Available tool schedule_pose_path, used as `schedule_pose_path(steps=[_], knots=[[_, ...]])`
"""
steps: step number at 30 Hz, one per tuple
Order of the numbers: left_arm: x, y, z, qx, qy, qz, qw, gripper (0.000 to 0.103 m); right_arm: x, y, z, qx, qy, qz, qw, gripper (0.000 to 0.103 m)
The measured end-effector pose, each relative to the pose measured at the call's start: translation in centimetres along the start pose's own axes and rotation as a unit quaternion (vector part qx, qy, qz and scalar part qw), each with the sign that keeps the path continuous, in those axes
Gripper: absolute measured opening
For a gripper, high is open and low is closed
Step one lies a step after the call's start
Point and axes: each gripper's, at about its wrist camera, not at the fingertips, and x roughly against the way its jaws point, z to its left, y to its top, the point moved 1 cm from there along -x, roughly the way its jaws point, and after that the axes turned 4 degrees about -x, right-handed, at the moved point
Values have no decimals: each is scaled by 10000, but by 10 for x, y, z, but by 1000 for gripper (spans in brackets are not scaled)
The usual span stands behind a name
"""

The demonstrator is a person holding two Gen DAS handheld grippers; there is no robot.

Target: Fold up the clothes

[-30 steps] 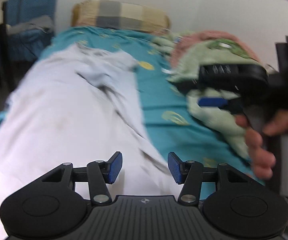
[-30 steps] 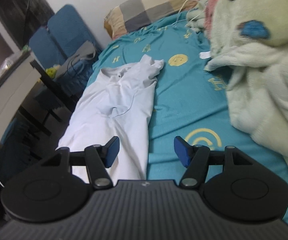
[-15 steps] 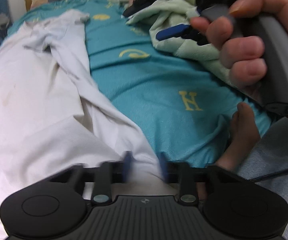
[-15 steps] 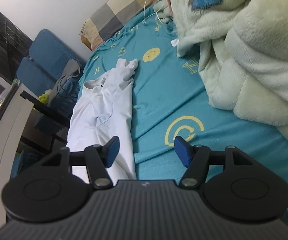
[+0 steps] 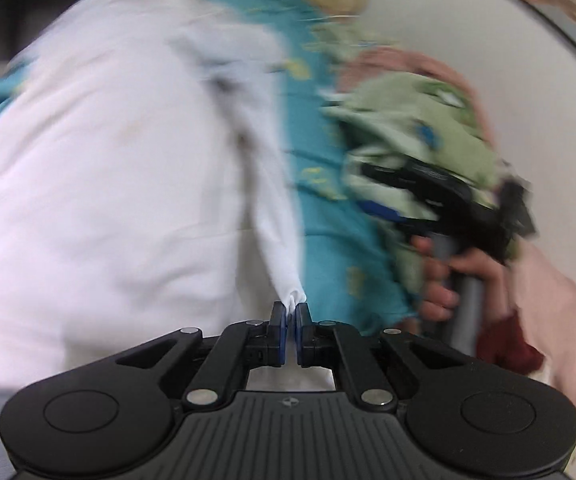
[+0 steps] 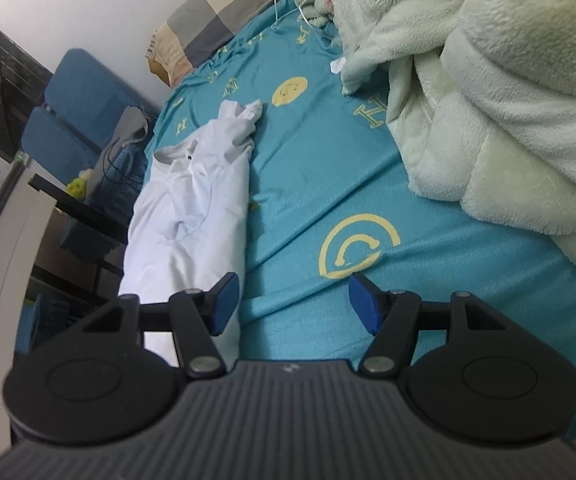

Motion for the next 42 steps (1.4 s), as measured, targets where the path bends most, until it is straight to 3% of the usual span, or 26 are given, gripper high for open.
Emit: schedule_pose_path(steps=[4,7,12,16,18,21,26,29,32,34,35,36,37,42], knots=[[-11,-2,36,178,947,432,9944,5,-6,-3,7,206,-75,104,9997,64],[-13,-3,41,34,1192,476,9917,5,-9,-6,10,280,-24,175,9995,64],[8,-4,16,-478,1250,-23,9910,24,-18,2,15,49,351,158,9992,64],[14,-11,-27,-1299,1094,-391,9847,51,-50,20,32,76,542,226,9982,64],[5,-16,-50,-1748,1003,-361,9788,51,-73,35,37,9,631,278,9976,64],[-29,-24,-71,-2278,899,18,9695,51,-111,59,40,-48,790,387,9961,64],[-82,-44,-79,-3072,1175,880,9403,49,-170,94,36,-529,1221,510,9898,64],[-102,-50,-67,-3127,1552,1379,9269,42,-202,108,39,-496,1241,497,9898,63],[-101,-48,-64,-3111,1589,1474,9254,39,-229,117,49,-197,1294,480,9902,62],[-99,-49,-63,-3189,1715,1480,9203,25,-239,120,55,-29,1395,363,9896,52],[-97,-49,-62,-3175,1785,1455,9199,16,-242,121,57,16,1371,318,9900,40],[-96,-50,-61,-3157,1829,1438,9199,11,-245,121,59,61,1341,280,9906,22],[-94,-51,-61,-3161,1837,1426,9198,7,-248,122,60,105,1311,241,9910,16],[-75,-52,-65,-3035,1652,1215,9305,4,-241,129,63,286,1258,-83,9916,8]])
